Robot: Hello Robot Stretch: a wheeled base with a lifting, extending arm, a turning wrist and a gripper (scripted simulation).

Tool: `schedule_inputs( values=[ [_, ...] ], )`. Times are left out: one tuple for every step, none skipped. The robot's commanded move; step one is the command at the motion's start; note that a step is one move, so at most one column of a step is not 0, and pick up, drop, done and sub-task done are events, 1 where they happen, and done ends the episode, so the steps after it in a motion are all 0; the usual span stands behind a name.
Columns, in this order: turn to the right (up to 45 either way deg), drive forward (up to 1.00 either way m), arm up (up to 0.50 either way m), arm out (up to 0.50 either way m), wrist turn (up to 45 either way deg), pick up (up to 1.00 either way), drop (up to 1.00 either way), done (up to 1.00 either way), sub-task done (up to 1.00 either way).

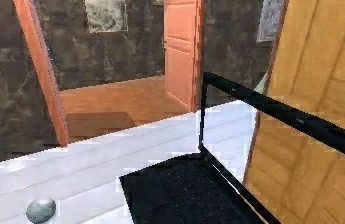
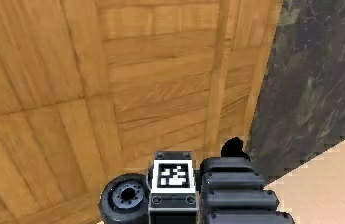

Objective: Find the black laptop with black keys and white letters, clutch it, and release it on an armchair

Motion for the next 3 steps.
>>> schedule_inputs(
  values=[
    [-45.0, 0.00, 0.00, 0.00, 0.0, 0.00, 0.00, 0.00, 0.00],
    [-12.0, 0.00, 0.00, 0.00, 0.0, 0.00, 0.00, 0.00, 0.00],
    [0.0, 0.85, 0.00, 0.00, 0.0, 0.00, 0.00, 0.00, 0.00]
  ],
)
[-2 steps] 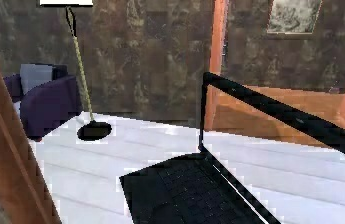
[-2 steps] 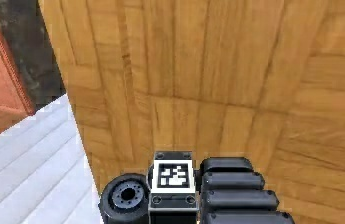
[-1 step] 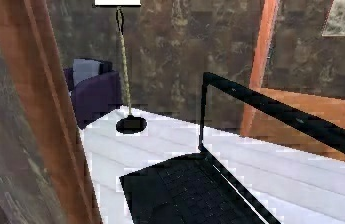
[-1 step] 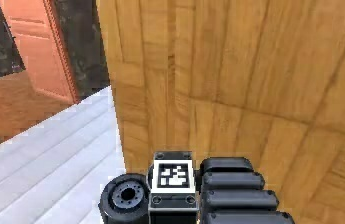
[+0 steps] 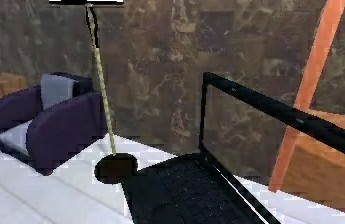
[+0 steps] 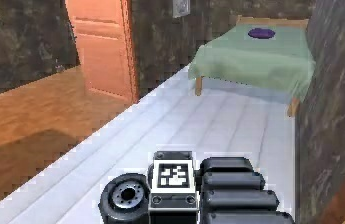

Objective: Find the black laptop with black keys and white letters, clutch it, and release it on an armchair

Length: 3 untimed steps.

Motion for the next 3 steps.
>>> schedule_inputs(
  values=[
    [-42.0, 0.00, 0.00, 0.00, 0.0, 0.00, 0.00, 0.00, 0.00],
    [0.0, 0.05, 0.00, 0.00, 0.0, 0.00, 0.00, 0.00, 0.00],
    [-9.0, 0.00, 0.00, 0.00, 0.0, 0.00, 0.00, 0.00, 0.00]
  ],
)
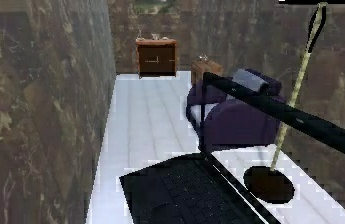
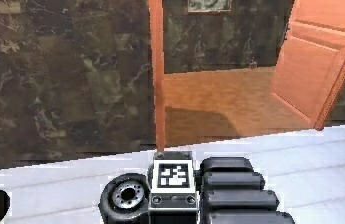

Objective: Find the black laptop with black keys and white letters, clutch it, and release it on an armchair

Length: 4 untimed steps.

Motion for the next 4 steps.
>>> schedule_inputs(
  values=[
    [0.0, 1.00, 0.00, 0.00, 0.0, 0.00, 0.00, 0.00, 0.00],
    [0.0, 1.00, 0.00, 0.00, 0.0, 0.00, 0.00, 0.00, 0.00],
    [-27.0, 0.00, 0.00, 0.00, 0.0, 0.00, 0.00, 0.00, 0.00],
    [0.0, 0.10, 0.00, 0.00, 0.0, 0.00, 0.00, 0.00, 0.00]
  ],
)
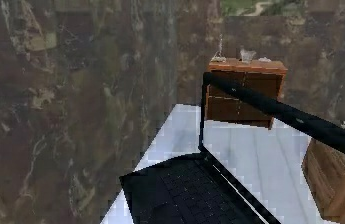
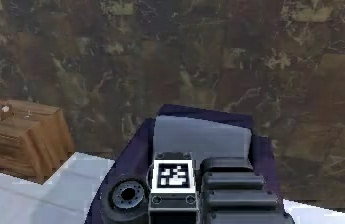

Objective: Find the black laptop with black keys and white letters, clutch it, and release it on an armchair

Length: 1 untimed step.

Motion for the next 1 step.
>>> schedule_inputs(
  values=[
    [45.0, 0.00, 0.00, 0.00, 0.0, 0.00, 0.00, 0.00, 0.00]
  ],
)
